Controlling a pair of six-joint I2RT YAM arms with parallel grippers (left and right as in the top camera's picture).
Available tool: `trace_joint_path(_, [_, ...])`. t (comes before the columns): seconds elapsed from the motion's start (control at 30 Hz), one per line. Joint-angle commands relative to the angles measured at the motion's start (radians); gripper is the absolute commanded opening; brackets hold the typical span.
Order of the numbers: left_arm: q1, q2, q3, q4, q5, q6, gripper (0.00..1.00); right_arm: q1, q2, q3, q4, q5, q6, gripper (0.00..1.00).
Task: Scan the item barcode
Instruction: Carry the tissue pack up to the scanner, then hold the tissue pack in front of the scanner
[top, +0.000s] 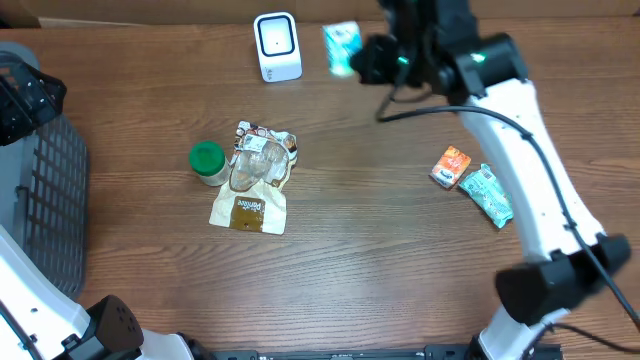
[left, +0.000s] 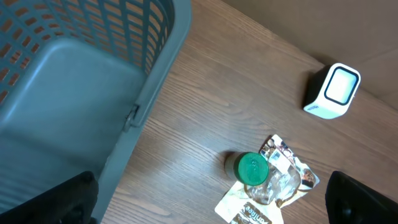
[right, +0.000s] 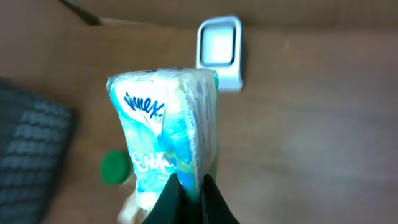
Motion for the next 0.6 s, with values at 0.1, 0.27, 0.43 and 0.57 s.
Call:
trace_joint_path(0.1, [0.0,-0.008,0.015,0.001,0.008,0.023,0.99,0.127,0.227,0.116,0.158,0.655,-0.242,0.04])
trace_joint_path(0.27, [0.0,-0.008,0.015,0.001,0.008,0.023,1.0,0.167,0.343,0.116,0.384,0.813,-0.402,0.04])
trace_joint_path(0.43, [0.0,-0.008,0.015,0.001,0.008,0.023,1.0,0.174,0.46,0.116,0.614,0.835,-0.523,0.04])
trace_joint_path(0.57, [0.0,-0.008,0.014,0.001,0.008,0.023,1.0,0.182,0.542,0.116,0.779,0.804,-0.739,0.04])
